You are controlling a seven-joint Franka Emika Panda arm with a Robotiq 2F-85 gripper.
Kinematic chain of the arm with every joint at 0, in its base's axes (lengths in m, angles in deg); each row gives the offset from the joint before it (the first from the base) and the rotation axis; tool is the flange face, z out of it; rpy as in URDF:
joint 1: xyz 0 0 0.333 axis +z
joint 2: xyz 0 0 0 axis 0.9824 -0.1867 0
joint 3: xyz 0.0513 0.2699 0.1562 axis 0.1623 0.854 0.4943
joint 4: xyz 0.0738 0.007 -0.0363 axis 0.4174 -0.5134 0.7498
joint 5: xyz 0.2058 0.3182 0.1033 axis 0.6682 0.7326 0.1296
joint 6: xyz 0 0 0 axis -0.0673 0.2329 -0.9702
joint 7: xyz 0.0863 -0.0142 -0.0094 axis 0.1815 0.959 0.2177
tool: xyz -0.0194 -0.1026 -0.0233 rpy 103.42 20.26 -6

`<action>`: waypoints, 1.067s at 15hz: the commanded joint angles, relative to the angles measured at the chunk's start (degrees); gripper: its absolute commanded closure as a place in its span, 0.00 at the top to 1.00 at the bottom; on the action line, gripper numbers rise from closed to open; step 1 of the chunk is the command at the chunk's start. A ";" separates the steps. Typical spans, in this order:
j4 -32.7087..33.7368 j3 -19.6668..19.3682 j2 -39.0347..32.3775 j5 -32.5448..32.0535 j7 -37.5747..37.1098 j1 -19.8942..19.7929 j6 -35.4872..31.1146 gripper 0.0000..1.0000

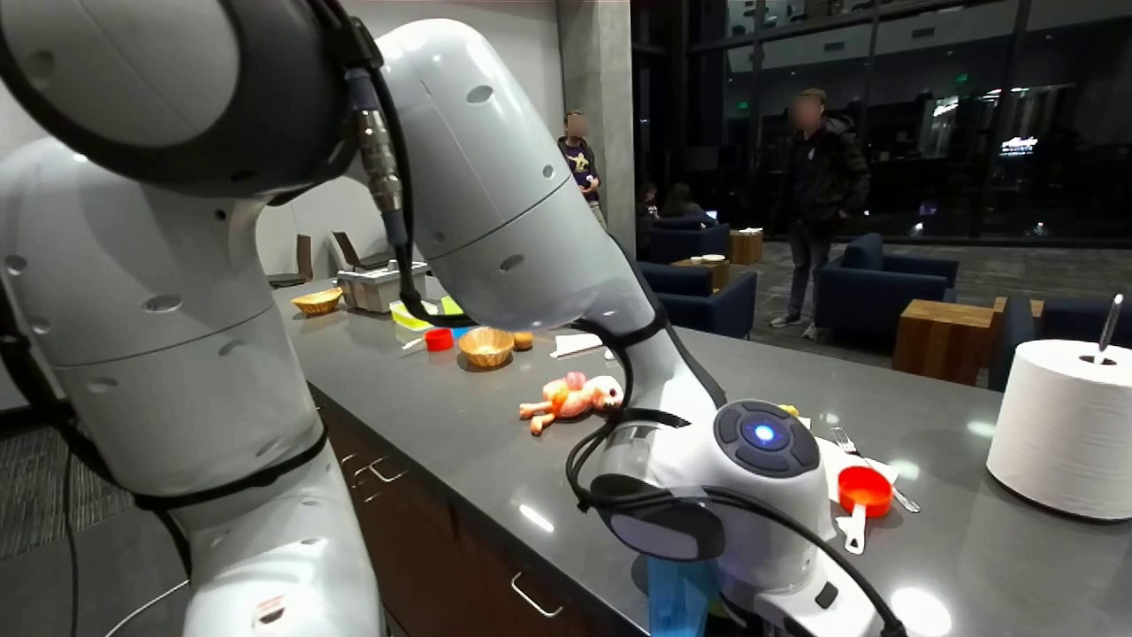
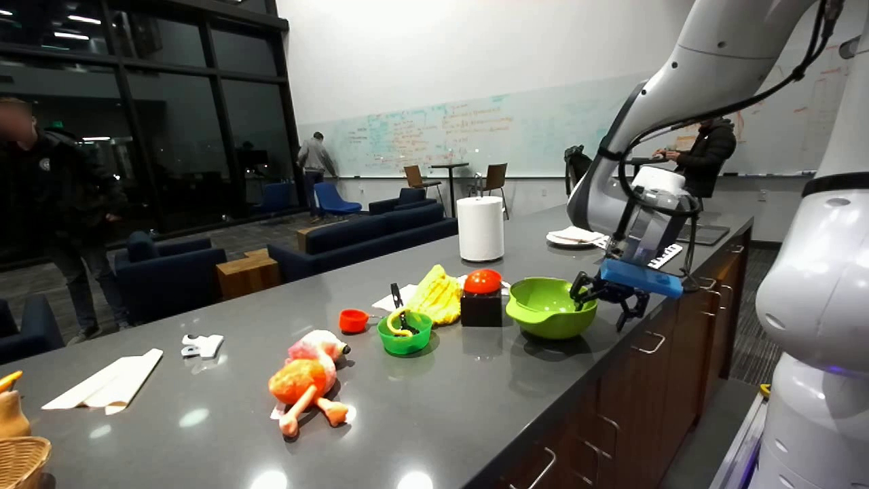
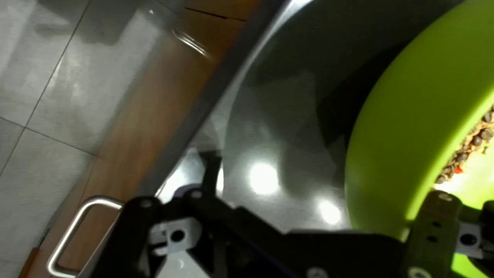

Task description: Move the green bowl to the right

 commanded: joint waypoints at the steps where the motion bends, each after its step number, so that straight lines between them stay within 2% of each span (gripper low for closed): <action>1: -1.57 4.15 2.96 -16.43 -13.09 -4.88 -0.11 1.00; 3: -0.55 6.28 5.13 -26.83 -20.72 -7.96 3.19 1.00; 5: -2.15 8.37 11.68 -37.18 -28.69 -10.24 7.54 1.00; 7: -2.25 9.75 17.54 -41.68 -32.34 -10.16 13.29 1.00; 12: 0.41 13.77 30.64 -40.85 -33.28 -8.30 28.32 1.00; 16: 3.33 16.21 36.47 -39.90 -33.13 -6.22 35.61 1.00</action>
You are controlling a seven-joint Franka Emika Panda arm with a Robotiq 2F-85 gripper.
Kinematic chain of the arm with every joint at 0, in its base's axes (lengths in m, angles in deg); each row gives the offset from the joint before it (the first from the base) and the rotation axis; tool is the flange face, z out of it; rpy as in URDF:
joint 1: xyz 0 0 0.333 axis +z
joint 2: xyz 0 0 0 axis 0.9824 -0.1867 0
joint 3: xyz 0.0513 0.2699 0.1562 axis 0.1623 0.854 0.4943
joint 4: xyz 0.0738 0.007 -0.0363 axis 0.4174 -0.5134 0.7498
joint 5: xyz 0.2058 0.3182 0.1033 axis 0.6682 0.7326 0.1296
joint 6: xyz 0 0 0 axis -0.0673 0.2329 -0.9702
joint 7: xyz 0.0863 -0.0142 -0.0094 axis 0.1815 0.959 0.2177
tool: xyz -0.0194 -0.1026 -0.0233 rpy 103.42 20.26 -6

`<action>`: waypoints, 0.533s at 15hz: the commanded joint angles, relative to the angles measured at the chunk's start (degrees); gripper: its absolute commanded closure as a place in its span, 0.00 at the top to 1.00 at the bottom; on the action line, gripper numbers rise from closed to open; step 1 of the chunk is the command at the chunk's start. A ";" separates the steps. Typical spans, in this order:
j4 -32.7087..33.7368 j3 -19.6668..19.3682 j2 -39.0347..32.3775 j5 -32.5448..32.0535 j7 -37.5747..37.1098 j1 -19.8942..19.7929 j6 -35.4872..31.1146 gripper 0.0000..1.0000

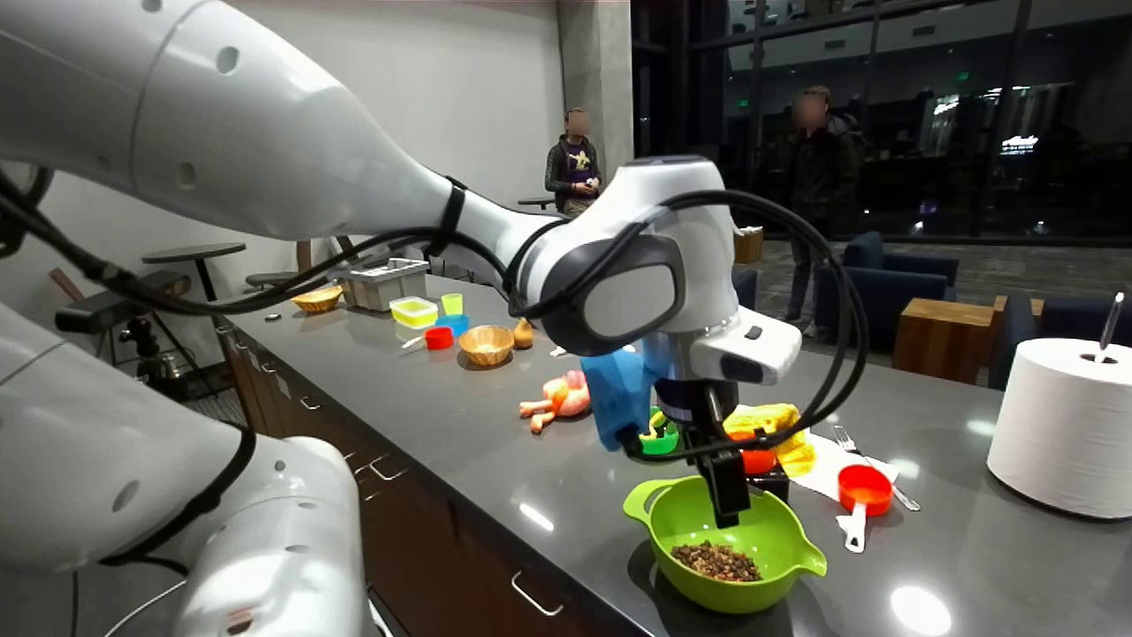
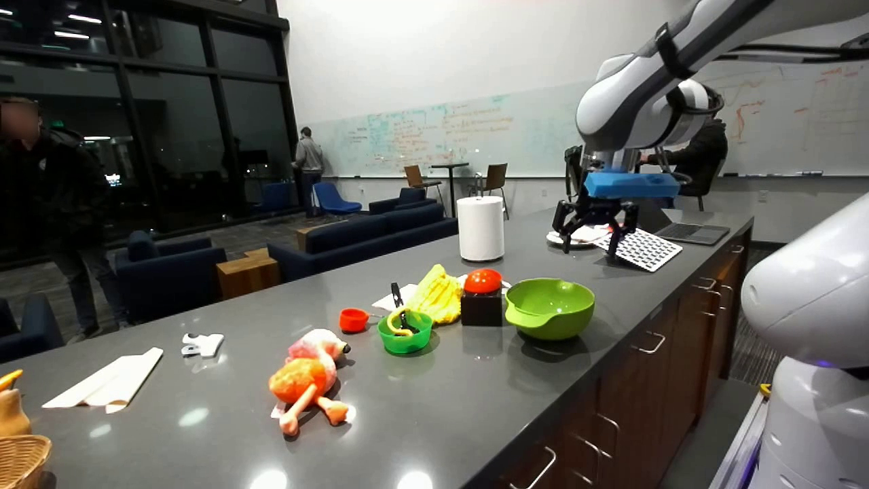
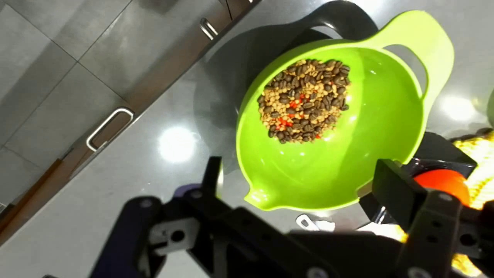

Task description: Move the green bowl to the right

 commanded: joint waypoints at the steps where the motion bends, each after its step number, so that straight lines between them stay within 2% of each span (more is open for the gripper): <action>1: 1.95 2.45 4.81 1.08 -0.33 3.23 5.54 1.00; 8: 8.17 7.39 -3.52 7.40 6.28 19.01 5.06 1.00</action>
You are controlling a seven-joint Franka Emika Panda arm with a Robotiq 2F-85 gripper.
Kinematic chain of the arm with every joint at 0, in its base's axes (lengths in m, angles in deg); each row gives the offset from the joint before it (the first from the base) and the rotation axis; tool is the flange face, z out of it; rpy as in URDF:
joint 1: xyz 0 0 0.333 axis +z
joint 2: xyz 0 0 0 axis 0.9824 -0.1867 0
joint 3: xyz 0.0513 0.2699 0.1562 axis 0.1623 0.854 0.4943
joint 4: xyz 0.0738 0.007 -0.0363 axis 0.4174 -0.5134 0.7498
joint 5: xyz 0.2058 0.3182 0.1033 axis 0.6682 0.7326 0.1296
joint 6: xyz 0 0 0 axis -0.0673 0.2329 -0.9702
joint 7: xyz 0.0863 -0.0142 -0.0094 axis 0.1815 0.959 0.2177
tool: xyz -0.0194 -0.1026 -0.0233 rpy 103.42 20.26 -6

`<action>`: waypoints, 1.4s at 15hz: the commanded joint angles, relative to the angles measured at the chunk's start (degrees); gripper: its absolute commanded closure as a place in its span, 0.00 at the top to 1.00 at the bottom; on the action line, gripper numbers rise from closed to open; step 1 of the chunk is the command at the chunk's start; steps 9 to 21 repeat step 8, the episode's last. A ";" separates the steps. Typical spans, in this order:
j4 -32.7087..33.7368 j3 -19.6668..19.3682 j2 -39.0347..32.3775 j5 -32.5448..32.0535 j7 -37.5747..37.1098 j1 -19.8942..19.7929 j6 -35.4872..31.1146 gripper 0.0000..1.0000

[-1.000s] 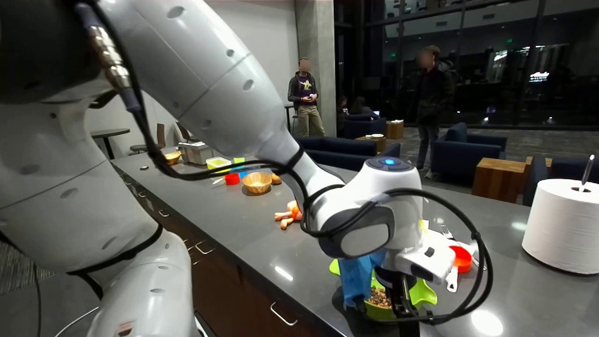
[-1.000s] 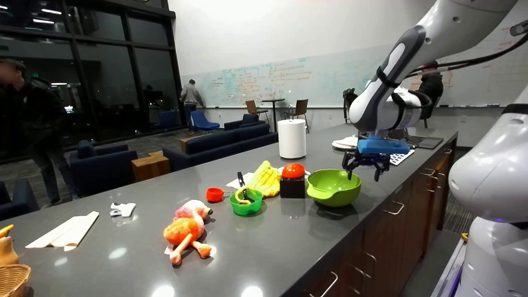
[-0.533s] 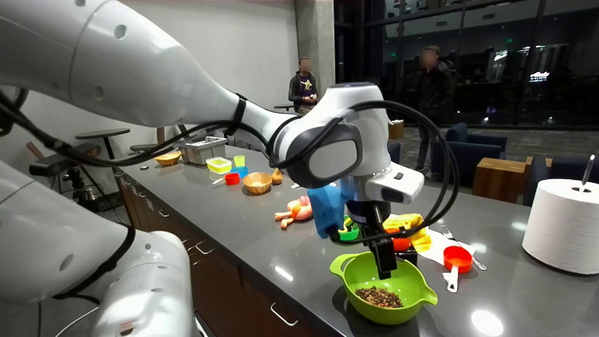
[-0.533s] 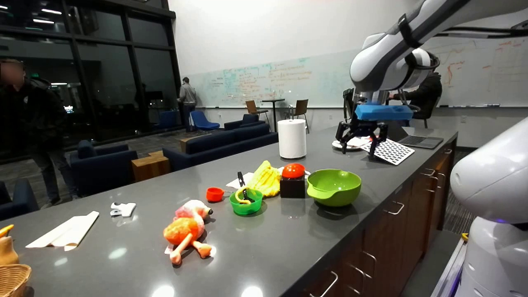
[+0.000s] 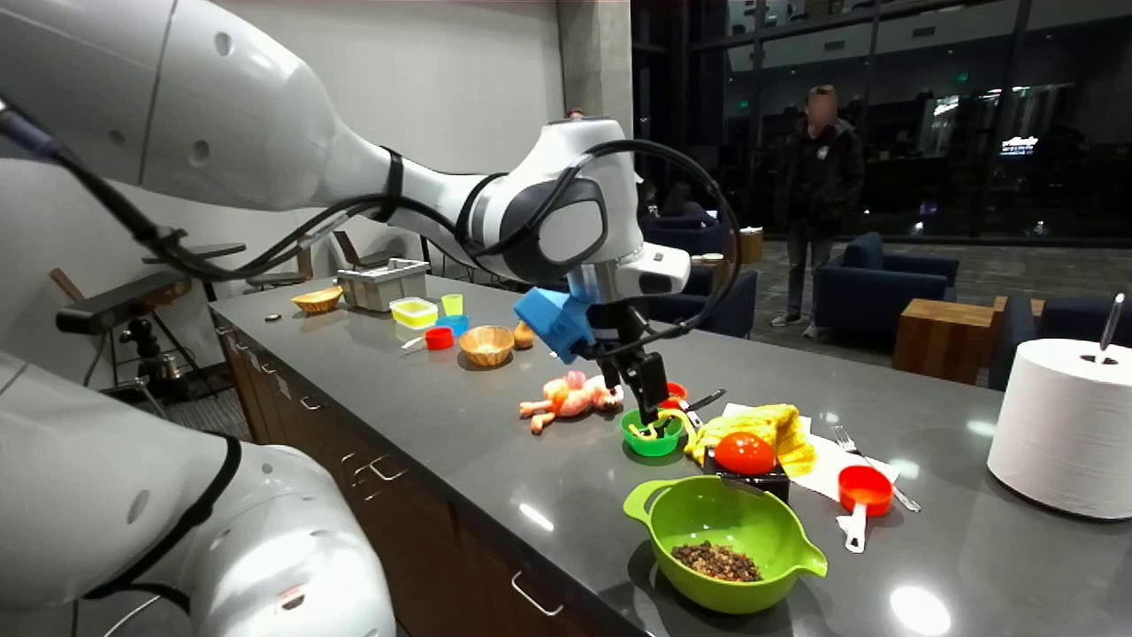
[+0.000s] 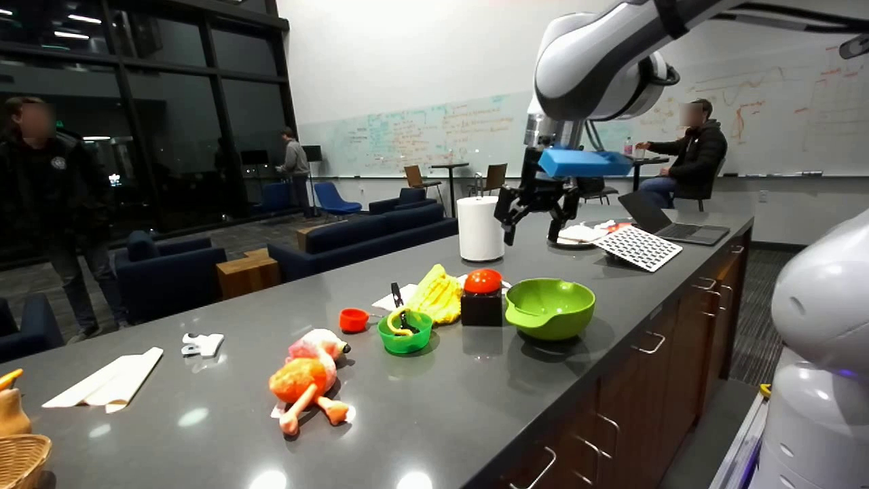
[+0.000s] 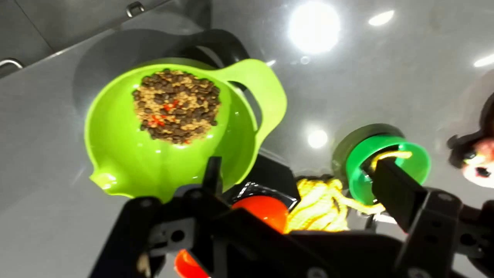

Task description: Move the green bowl to the right

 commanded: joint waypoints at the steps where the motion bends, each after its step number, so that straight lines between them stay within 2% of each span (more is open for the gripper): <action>1: 5.04 1.28 -6.86 2.96 5.24 6.43 0.42 1.00; 6: 12.27 3.57 -15.54 4.08 9.99 12.52 3.00 1.00; 7: 8.02 3.24 -11.29 3.29 8.01 11.01 0.69 1.00; 21: 8.84 3.52 -12.46 3.30 7.88 11.42 0.74 1.00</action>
